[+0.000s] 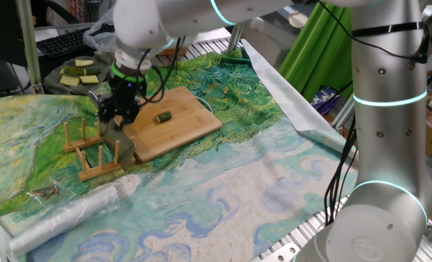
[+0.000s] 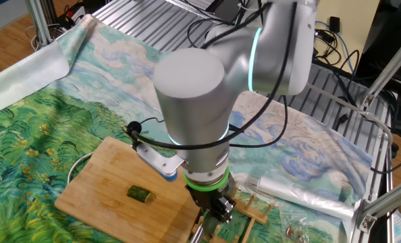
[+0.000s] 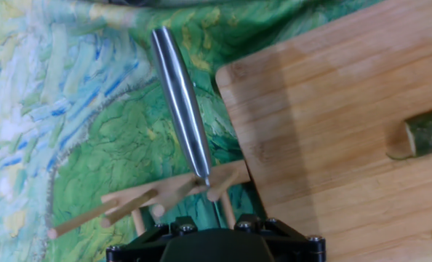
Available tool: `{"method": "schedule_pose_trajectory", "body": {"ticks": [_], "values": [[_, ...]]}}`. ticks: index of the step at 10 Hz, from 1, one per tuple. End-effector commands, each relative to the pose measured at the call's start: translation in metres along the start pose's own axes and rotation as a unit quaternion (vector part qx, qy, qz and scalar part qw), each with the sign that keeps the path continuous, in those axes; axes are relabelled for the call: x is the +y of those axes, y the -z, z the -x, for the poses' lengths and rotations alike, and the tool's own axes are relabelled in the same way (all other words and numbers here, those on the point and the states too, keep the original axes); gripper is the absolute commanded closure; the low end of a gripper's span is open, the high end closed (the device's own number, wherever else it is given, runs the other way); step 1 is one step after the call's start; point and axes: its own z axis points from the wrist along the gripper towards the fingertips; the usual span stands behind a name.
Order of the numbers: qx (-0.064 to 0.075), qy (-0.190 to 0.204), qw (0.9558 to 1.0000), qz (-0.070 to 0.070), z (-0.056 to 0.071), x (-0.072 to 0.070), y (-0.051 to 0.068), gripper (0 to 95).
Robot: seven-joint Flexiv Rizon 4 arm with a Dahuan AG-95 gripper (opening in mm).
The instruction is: Chop the cucumber into shreds
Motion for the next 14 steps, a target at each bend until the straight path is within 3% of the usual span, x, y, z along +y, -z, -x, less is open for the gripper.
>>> {"method": "schedule_pose_trajectory", "body": {"ticks": [1, 3, 4, 10, 11, 14], "values": [[-0.005, 0.0, 1.0, 0.004, 0.0, 0.0, -0.01, 57.0], [-0.007, 0.001, 1.0, 0.005, 0.001, 0.0, -0.015, 57.0], [-0.007, 0.001, 1.0, 0.005, 0.001, 0.0, -0.016, 76.0], [-0.014, 0.005, 0.9999, 0.008, 0.002, 0.0, -0.023, 76.0], [-0.015, 0.006, 0.9998, 0.007, 0.002, 0.001, -0.022, 95.0], [-0.015, 0.011, 0.9998, 0.009, 0.0, 0.005, -0.021, 95.0]]}}
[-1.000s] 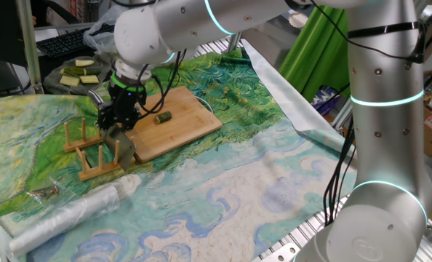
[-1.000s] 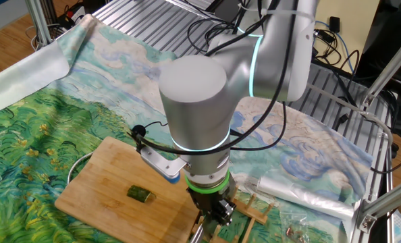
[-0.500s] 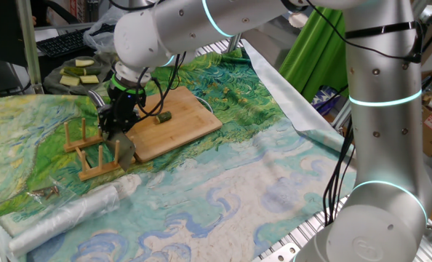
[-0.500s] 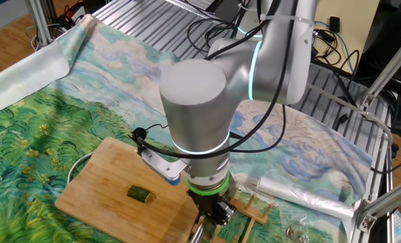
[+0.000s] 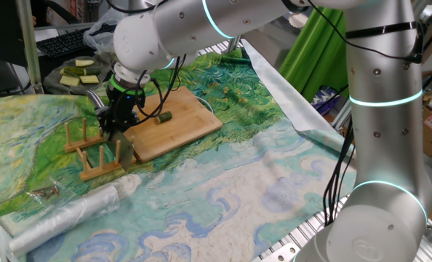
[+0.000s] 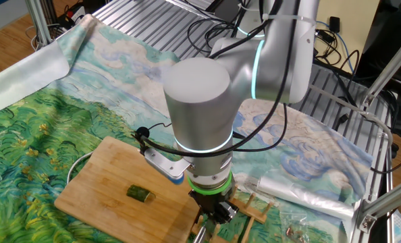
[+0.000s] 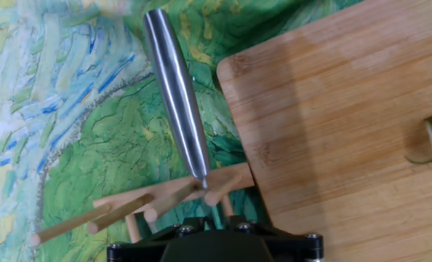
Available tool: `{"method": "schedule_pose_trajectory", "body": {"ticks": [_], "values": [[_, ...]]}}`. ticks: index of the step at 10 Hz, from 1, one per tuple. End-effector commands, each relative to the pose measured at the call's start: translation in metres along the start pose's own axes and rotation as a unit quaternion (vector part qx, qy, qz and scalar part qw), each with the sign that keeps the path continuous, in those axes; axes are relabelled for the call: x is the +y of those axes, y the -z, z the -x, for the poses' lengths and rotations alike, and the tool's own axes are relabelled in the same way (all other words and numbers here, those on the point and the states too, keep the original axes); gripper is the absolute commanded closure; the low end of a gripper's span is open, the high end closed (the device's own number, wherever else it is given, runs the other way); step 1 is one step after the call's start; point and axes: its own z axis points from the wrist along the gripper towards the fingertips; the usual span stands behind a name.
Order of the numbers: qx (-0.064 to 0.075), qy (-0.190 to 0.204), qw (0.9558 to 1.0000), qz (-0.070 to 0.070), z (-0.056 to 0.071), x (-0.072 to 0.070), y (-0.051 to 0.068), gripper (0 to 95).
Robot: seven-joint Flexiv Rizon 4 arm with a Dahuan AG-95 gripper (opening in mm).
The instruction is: Chop the cucumber into shreds
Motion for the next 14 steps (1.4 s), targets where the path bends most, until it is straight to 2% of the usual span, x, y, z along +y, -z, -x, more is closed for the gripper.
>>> {"method": "schedule_pose_trajectory", "body": {"ticks": [1, 4, 7, 8, 9, 11, 12, 13, 14], "values": [[0.0, 0.002, 1.0, -0.004, -0.001, 0.004, 0.002, 95.0], [-0.007, 0.006, 0.9999, -0.014, -0.002, 0.005, 0.005, 95.0], [-0.015, 0.011, 0.9995, -0.024, -0.001, 0.007, 0.017, 95.0], [-0.016, 0.011, 0.9994, -0.029, 0.0, 0.008, 0.023, 95.0], [-0.016, 0.011, 0.9992, -0.036, 0.0, 0.011, 0.035, 95.0], [-0.014, 0.007, 0.9992, -0.037, 0.0, 0.014, 0.051, 95.0], [-0.012, 0.005, 0.9992, -0.037, -0.001, 0.017, 0.065, 95.0], [-0.013, 0.004, 0.9992, -0.038, -0.003, 0.018, 0.074, 95.0], [-0.013, 0.003, 0.9991, -0.039, -0.004, 0.018, 0.079, 95.0]]}}
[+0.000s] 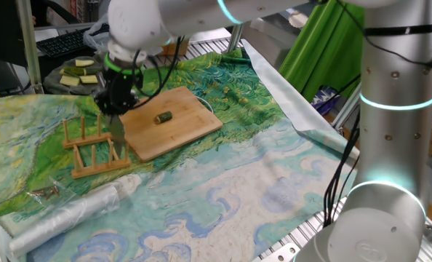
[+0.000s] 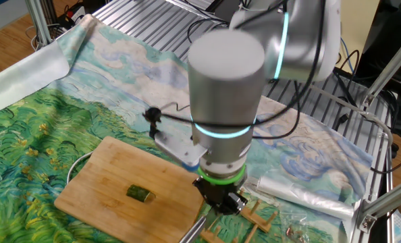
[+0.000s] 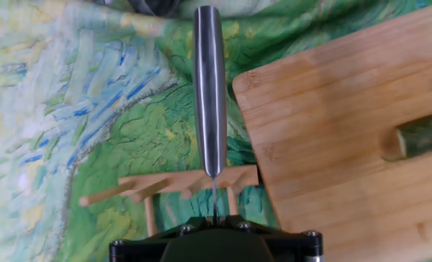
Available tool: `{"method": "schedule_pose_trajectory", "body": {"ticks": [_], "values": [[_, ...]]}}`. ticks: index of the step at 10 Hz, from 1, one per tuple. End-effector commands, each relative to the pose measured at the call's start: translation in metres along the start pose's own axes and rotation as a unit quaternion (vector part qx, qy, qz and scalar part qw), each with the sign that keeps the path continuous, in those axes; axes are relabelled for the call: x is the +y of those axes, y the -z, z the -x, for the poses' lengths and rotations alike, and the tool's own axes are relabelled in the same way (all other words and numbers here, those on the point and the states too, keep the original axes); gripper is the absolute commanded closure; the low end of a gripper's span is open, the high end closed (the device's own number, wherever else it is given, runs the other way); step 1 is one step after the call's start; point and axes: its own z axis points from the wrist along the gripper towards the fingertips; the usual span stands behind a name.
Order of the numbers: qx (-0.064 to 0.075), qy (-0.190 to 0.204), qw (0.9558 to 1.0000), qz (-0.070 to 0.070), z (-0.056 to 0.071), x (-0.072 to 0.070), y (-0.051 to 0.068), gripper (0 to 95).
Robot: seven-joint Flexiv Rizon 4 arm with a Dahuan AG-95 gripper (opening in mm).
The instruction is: Chop the cucumber into shreds
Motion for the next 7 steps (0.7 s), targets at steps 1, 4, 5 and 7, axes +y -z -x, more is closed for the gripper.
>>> {"method": "schedule_pose_trajectory", "body": {"ticks": [1, 4, 5, 7], "values": [[-0.002, 0.003, 1.0, -0.005, -0.001, -0.004, 0.015, 95.0], [0.004, 0.029, 0.9992, -0.027, 0.003, -0.019, 0.049, 95.0], [0.006, 0.042, 0.9985, -0.036, 0.009, -0.026, 0.057, 95.0], [0.005, 0.065, 0.9965, -0.052, 0.021, -0.042, 0.061, 95.0]]}}
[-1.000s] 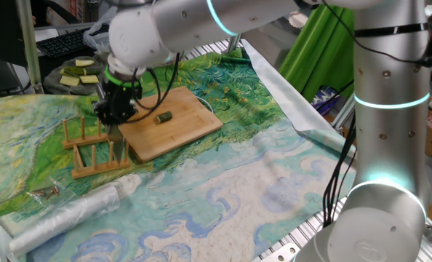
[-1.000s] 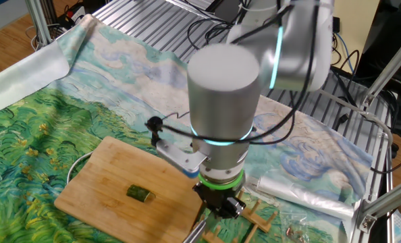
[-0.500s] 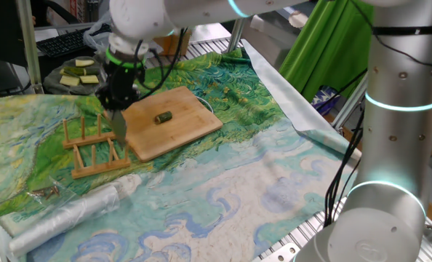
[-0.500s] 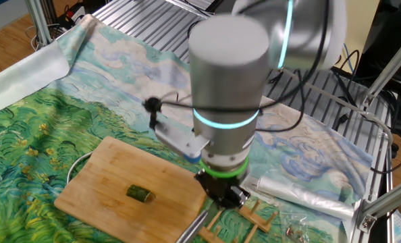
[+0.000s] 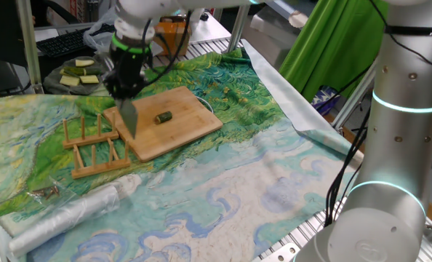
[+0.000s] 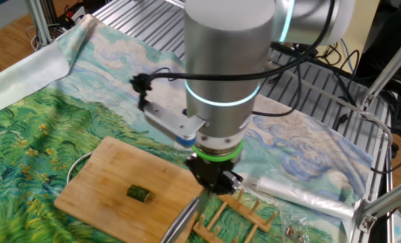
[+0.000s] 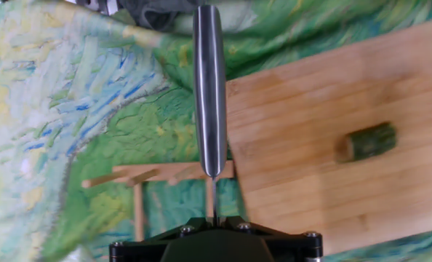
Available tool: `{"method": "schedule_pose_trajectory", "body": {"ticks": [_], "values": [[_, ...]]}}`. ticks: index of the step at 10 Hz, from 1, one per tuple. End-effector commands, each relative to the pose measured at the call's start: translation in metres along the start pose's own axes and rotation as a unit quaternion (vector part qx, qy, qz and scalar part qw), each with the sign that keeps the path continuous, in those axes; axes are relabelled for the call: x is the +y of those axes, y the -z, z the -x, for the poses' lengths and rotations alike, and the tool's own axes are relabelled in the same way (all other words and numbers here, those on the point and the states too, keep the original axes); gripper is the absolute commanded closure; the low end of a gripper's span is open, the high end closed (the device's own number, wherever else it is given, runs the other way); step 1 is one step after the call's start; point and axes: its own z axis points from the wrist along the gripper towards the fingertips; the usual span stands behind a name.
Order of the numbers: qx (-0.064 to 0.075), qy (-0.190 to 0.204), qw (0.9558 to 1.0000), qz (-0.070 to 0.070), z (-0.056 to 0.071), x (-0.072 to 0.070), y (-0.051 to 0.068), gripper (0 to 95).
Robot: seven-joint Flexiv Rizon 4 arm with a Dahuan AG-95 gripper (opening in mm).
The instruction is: Chop the cucumber into shreds
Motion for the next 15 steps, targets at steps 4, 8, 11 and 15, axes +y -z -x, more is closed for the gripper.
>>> {"method": "schedule_pose_trajectory", "body": {"ticks": [4, 8, 11, 15], "values": [[-0.003, 0.056, 0.9984, -0.012, 0.035, -0.056, -0.018, 95.0], [-0.008, 0.083, 0.9964, -0.014, 0.052, -0.086, -0.033, 95.0], [-0.012, 0.104, 0.9944, -0.015, 0.065, -0.106, -0.044, 95.0], [-0.014, 0.114, 0.9931, -0.021, 0.077, -0.114, -0.049, 95.0]]}}
